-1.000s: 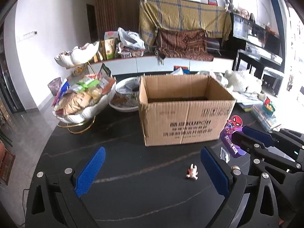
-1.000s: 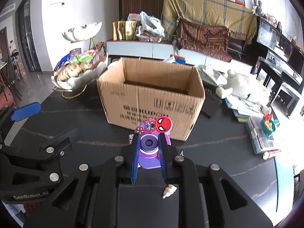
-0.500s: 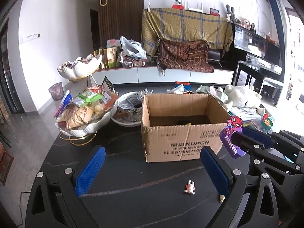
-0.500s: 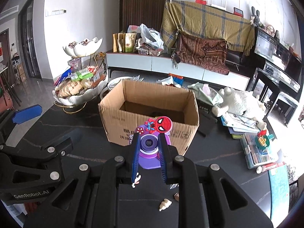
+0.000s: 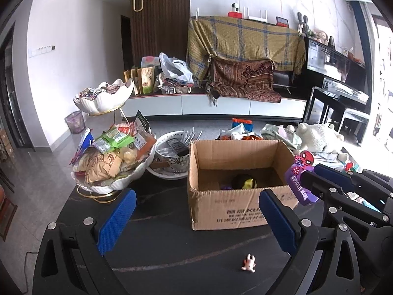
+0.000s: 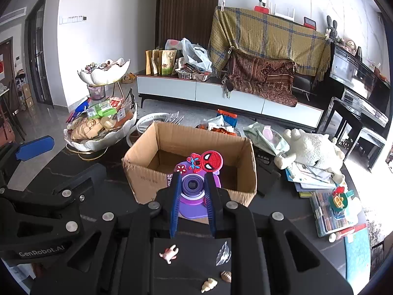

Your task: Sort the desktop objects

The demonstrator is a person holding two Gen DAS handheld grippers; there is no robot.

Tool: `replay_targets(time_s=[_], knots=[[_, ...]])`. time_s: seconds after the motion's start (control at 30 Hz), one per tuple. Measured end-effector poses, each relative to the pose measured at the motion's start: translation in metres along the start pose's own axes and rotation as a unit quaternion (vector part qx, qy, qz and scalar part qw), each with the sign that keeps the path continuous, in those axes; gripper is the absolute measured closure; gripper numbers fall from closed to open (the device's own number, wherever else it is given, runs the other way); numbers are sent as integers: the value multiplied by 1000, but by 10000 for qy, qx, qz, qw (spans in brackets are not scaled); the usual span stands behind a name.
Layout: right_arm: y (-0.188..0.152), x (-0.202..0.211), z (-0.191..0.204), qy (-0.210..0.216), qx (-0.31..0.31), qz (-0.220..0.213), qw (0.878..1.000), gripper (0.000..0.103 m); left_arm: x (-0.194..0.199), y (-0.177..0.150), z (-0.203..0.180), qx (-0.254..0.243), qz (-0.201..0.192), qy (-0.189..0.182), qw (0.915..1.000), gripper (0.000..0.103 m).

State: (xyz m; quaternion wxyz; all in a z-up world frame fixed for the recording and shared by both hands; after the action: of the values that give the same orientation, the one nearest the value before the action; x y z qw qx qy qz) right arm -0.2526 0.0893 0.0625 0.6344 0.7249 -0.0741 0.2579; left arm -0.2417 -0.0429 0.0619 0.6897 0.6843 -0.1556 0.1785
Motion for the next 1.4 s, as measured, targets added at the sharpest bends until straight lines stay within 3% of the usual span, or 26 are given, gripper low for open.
replay_targets(time_s=[0.7,0.93,1.13,1.2,1.33,1.4], knots=[[13,-72,-11,14,96,26,9999,86,-76,8,5,192,289,249,9991,4],[14,-80,-11,-68,201,-55,9998,85,-78,6,7,204,352,299,9987,4],[10,-63,-14,-117,64,-16,9999,83,-59,5,3,163,309,156,9993,4],[8,-55,-16,-144,-11,-20,9999,75,-49,5,4,141,271,120,9995,4],[6,-36,-24,-343,-167,-125,9992,36,-31,3,7,174,207,80,9996,4],[4,-28,-26,-402,-212,-141,9989,27,-21,1,6,116,171,82,9998,4]])
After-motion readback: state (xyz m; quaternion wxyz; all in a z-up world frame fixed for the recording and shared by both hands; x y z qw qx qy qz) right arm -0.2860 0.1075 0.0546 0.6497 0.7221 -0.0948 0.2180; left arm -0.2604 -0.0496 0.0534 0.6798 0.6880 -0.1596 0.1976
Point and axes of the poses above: each gripper's, at about its wrist camera, not at the fingertips, and x roughly against the way its jaws point, z to its left, y to its top, the point moved 4 cm from there along -x, roughly the way its jaws point, and after that the axes turned 8 degrees about -z, right-handed, at the moved point
